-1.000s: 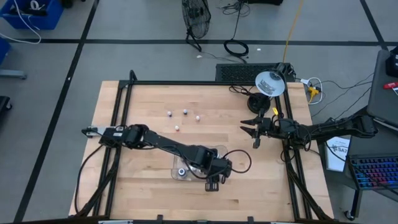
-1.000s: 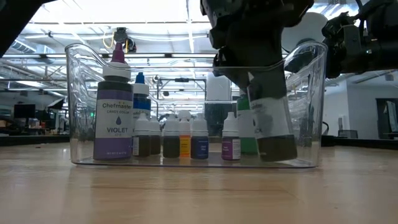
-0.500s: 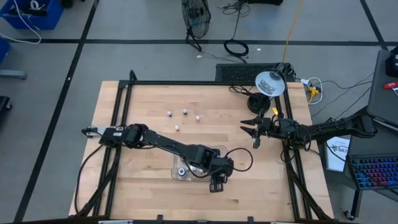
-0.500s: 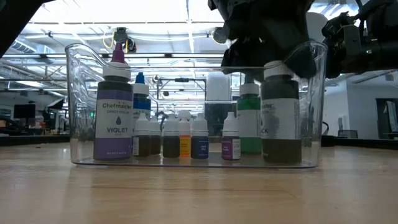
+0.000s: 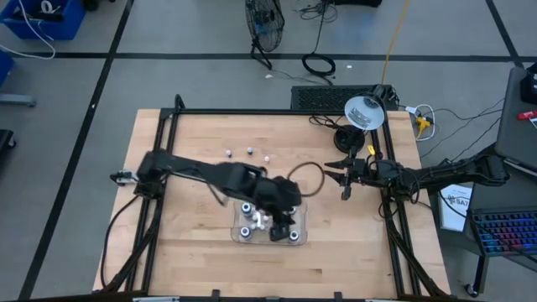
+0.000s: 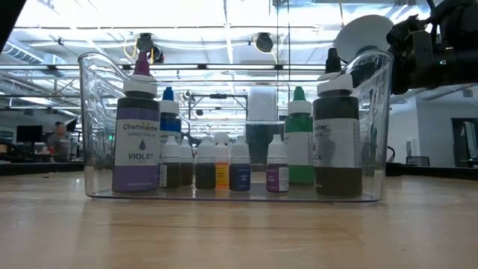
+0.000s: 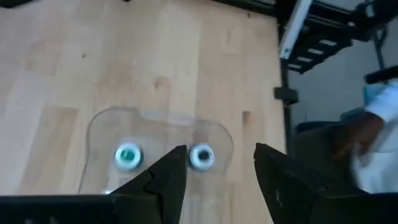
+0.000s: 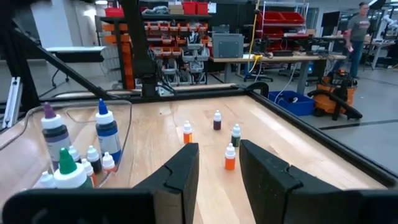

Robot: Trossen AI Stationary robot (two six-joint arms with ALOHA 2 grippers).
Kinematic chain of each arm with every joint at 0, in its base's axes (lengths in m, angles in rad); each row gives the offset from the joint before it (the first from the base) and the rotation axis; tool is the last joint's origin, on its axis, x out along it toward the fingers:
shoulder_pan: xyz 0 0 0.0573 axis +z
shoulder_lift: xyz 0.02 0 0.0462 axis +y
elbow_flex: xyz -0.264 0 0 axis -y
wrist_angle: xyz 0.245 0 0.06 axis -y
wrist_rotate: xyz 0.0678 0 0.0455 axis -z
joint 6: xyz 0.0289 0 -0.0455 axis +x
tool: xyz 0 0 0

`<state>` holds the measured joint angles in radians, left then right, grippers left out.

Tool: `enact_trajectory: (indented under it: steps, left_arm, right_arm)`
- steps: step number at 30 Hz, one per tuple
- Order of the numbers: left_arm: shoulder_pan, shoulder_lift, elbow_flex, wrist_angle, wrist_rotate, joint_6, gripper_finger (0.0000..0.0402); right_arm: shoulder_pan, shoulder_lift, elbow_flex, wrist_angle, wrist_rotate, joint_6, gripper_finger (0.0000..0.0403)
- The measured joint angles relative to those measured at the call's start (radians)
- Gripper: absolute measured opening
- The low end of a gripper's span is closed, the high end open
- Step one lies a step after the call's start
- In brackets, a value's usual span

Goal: Pick & Place food coloring
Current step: Put the top small orange food coloring bottle into the bin

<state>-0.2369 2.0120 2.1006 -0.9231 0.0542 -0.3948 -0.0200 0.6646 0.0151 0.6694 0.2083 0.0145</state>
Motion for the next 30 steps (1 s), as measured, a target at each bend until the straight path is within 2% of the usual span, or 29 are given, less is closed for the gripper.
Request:
enact_trajectory:
  steps: [7,13,16,18,21,23,26,30]
  left_arm:
    - [0.014,-0.187,0.000,-0.080,0.005,0.043,0.0186]
    - [0.031,-0.353,0.001,-0.240,-0.049,0.276,0.0186]
    - [0.019,-0.398,0.001,-0.343,-0.151,0.286,0.0186]
    - [0.002,-0.417,-0.021,-0.376,-0.269,0.288,0.0186]
    - [-0.019,-0.448,-0.126,-0.329,-0.426,0.287,0.0186]
    - [-0.018,-0.475,-0.238,-0.232,-0.452,0.294,0.0186]
    - [0.009,-0.541,-0.444,-0.026,-0.358,0.360,0.0187]
    - [0.081,-0.684,-0.756,0.319,-0.079,0.451,0.0187]
  right_arm:
    - [0.000,0.003,0.000,0.000,0.000,0.000,0.0107]
    - [0.000,0.007,0.000,-0.001,0.000,0.000,0.0106]
    - [0.000,0.008,0.000,0.000,0.000,0.000,0.0107]
    - [0.000,0.008,0.000,0.000,0.000,0.000,0.0106]
    - [0.000,0.008,0.000,0.000,0.000,0.000,0.0105]
    - [0.000,0.008,0.000,0.000,0.000,0.000,0.0106]
    - [0.000,0.008,0.000,0.000,0.000,0.000,0.0107]
    - [0.000,0.008,0.000,-0.001,0.000,0.000,0.0105]
